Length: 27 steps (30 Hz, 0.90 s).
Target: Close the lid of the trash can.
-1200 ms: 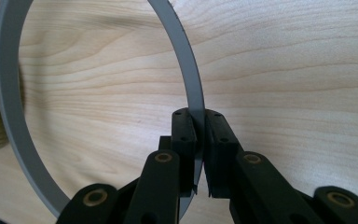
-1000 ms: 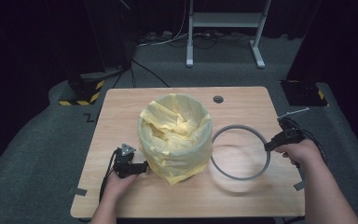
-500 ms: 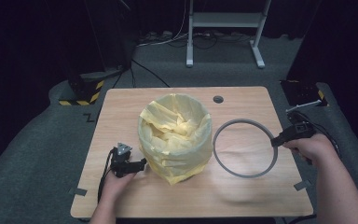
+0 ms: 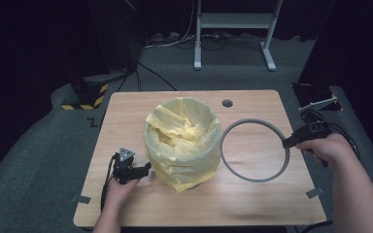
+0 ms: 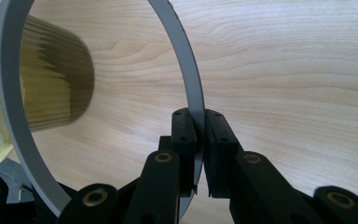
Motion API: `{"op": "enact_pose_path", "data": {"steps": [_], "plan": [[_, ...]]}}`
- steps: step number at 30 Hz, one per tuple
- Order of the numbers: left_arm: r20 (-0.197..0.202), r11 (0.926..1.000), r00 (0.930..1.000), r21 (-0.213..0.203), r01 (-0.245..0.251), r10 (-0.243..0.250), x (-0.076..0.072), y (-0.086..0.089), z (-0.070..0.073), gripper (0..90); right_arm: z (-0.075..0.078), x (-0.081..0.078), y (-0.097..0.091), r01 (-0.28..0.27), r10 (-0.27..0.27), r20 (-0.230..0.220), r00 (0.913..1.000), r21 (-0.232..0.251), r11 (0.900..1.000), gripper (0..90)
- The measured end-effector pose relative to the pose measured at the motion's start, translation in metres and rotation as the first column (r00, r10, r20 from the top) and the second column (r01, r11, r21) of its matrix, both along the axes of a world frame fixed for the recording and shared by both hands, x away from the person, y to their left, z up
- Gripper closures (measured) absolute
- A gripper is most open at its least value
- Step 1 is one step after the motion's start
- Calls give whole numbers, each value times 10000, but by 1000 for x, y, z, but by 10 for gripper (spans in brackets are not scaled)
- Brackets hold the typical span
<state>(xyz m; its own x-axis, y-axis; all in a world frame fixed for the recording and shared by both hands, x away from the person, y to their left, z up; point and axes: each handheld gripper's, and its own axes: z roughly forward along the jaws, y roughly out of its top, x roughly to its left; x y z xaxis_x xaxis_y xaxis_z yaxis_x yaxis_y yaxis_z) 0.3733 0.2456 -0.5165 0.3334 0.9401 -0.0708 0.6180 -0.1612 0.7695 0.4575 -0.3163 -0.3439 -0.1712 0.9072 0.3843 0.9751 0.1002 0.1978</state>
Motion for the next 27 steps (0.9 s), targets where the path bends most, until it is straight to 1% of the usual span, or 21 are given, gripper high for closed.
{"op": "enact_pose_path", "data": {"steps": [2, 3, 5, 8, 11, 12, 13, 14, 19, 26, 27], "plan": [[-19, 9999, 10000, 91, 59, -59, 0, 0, 0, 156, 3, 0, 1, 34, -34, 13, 10000, 49, 10000, 842], [2, 10000, 10000, 31, 26, -26, 0, -1, 0, 156, 4, 0, 1, 12, -12, 34, 10000, 57, 10000, 842], [-36, 9999, 10000, 105, 67, -66, 0, 0, 0, 156, 6, 0, 2, -32, 32, 100, 9999, 27, 10000, 842], [-18, 10000, 10000, 21, 25, -25, 0, 0, 0, 156, 9, 0, -1, 188, -184, 170, 9997, -235, 9995, 842], [-32, 10000, 10000, 57, 34, -33, 0, 0, 0, 156, 11, 0, -3, 205, -203, 239, 9995, -55, 9998, 842], [-71, 9998, 9999, 138, 107, -106, 0, 0, 0, 156, 12, -1, -3, 185, -184, 247, 9995, -16, 9998, 842], [-59, 9999, 10000, 84, 69, -68, 0, -1, -1, 157, 13, -1, -2, 155, -155, 251, 9996, 21, 9999, 842], [-64, 9999, 9999, 122, 93, -92, 0, -1, -1, 156, 14, -1, -1, 106, -107, 273, 9996, 30, 9999, 842], [-28, 9999, 10000, 97, 66, -66, 0, 0, 0, 156, 18, 0, 4, -89, 80, 173, 9998, 515, 9986, 842], [-20, 9999, 9999, 106, 127, -127, -1, 0, 1, 156, 23, -1, 3, -121, 119, 34, 9999, 722, 9973, 842], [29, 10000, 10000, 51, 78, -78, -1, 0, 1, 157, 24, -1, 2, -123, 121, 23, 9999, 762, 9970, 842]]}}
